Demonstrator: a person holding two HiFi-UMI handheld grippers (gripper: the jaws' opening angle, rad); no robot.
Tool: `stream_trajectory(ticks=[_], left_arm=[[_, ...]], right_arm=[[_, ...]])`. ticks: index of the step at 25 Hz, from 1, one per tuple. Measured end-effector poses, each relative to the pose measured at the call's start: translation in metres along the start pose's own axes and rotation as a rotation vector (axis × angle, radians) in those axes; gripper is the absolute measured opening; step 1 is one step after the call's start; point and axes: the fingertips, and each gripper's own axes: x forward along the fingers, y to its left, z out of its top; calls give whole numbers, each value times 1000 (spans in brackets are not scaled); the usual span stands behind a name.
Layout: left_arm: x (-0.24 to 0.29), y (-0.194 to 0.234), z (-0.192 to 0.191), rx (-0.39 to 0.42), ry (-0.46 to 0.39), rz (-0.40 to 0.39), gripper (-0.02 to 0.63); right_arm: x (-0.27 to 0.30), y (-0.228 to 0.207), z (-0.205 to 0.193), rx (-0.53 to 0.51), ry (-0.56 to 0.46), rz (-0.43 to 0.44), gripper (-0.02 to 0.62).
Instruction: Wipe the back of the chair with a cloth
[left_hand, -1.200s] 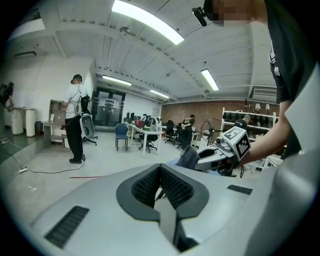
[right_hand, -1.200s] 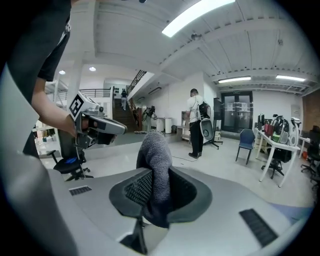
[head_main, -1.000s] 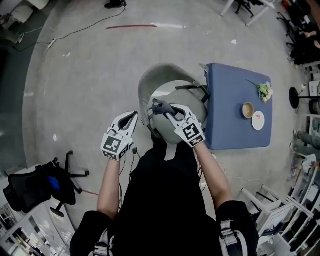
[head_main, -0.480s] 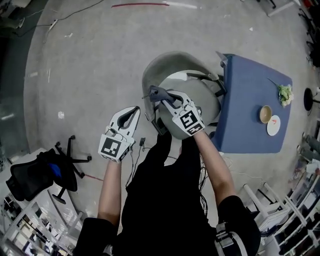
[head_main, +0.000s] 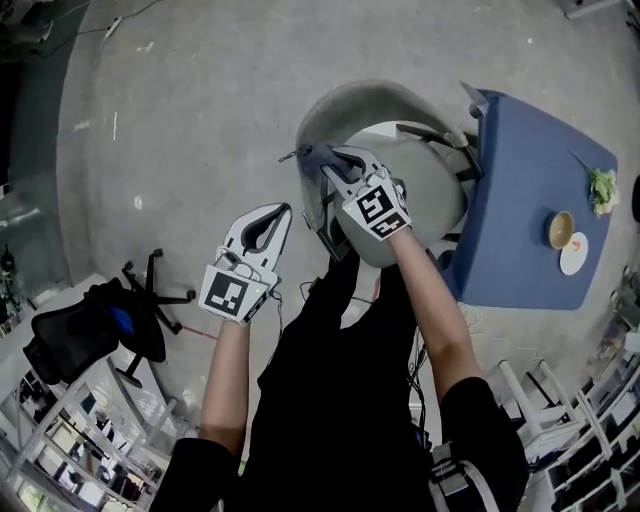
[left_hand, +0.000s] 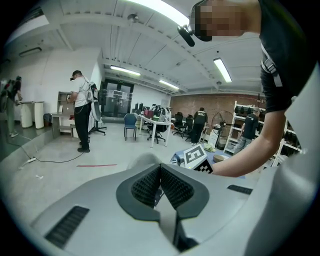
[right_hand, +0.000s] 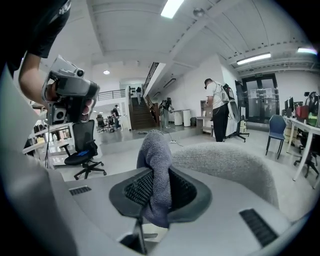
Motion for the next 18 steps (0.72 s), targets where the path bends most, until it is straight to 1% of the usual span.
stream_trajectory(ticks=[3,6,8,18], left_arm=[[2,5,0,-16,-17,8,23],[6,7,-7,-12,4,6,23],[10,9,-9,-14,3,8,23],[20,4,-14,-38,-11,7,23]], right_arm=[[17,-3,-2,1,0,6,92],[26,-7,-6,3,9,12,92],[31,-13,-7,18,10,8,92],[45,-40,-3,25,10,-50,94]])
